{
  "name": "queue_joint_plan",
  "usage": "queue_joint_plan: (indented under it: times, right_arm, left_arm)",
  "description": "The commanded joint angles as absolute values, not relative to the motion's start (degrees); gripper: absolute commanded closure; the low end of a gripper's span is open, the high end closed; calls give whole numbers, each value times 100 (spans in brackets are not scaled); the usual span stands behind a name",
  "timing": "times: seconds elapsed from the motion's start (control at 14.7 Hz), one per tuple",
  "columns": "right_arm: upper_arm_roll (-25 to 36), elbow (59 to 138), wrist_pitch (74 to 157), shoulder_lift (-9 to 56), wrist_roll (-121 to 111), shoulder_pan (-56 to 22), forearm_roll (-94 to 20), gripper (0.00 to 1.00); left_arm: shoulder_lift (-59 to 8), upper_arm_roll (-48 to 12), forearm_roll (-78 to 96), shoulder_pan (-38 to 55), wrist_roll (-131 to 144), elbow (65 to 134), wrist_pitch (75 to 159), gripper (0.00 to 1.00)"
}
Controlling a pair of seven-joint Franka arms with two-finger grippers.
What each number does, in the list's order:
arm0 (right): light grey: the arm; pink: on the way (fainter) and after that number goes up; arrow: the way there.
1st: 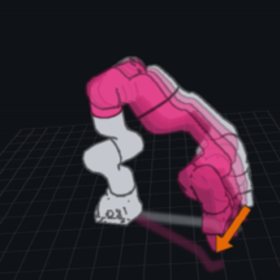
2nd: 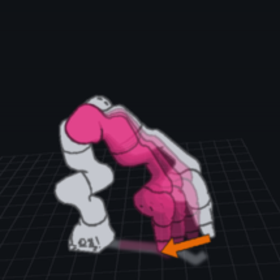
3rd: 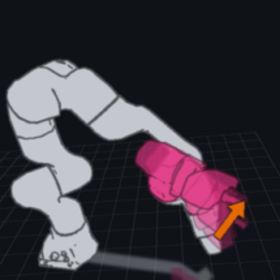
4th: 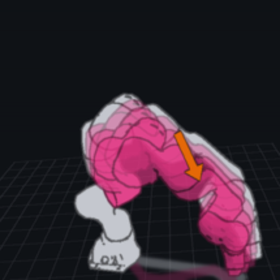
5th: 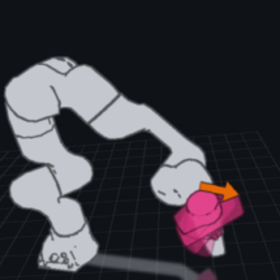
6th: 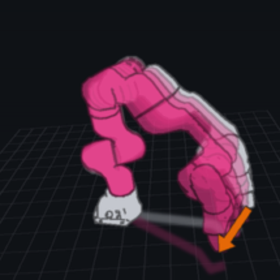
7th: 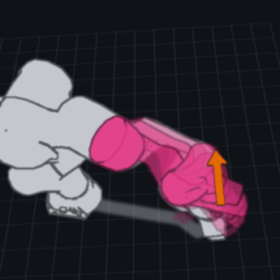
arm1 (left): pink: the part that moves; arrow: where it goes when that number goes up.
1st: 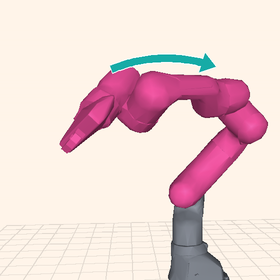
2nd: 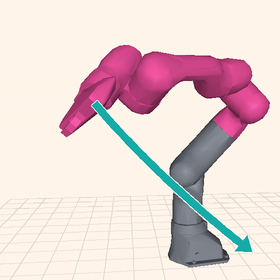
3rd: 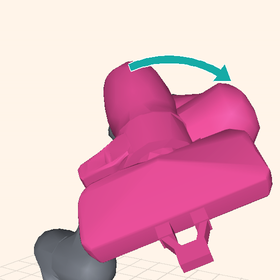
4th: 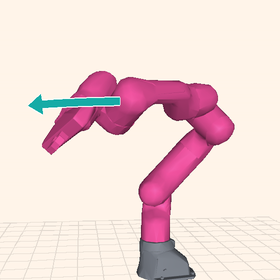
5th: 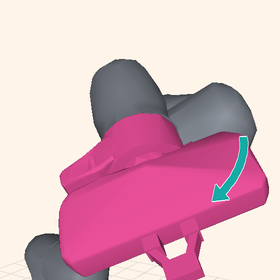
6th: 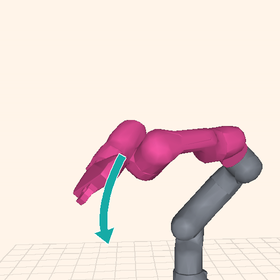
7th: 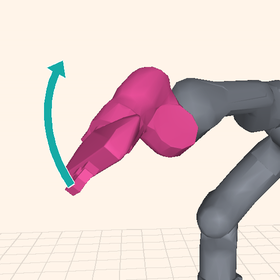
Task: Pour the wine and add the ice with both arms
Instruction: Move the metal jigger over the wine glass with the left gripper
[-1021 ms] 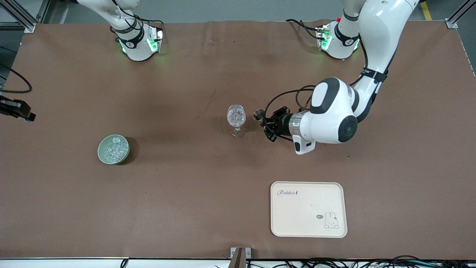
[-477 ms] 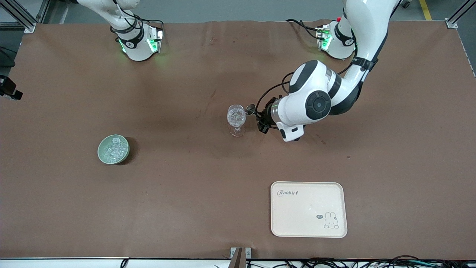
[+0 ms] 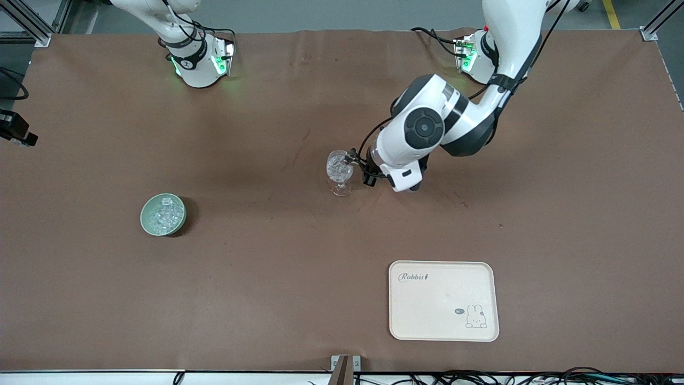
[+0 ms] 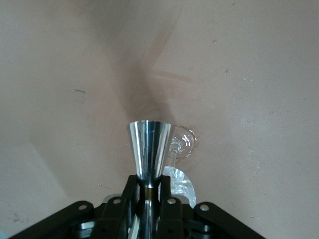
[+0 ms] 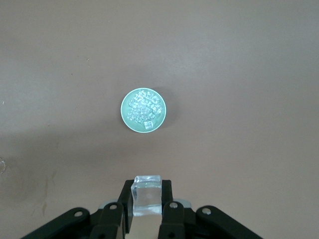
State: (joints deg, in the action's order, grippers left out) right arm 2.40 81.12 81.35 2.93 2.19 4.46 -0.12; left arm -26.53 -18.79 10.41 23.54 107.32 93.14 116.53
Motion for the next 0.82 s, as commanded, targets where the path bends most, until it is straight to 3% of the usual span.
queue_joint_plan:
  times: [0.0, 0.75]
  right_arm:
    - [281, 8411, 8262, 44, 264, 404, -70, 100]
    - [272, 8411, 8271, 53, 264, 396, -79, 100]
  left_arm:
    - [-2549, -1881, 696, 2417, 11012, 9325, 11689, 100]
    - [-2373, -1898, -902, 2892, 11846, 9334, 11602, 100]
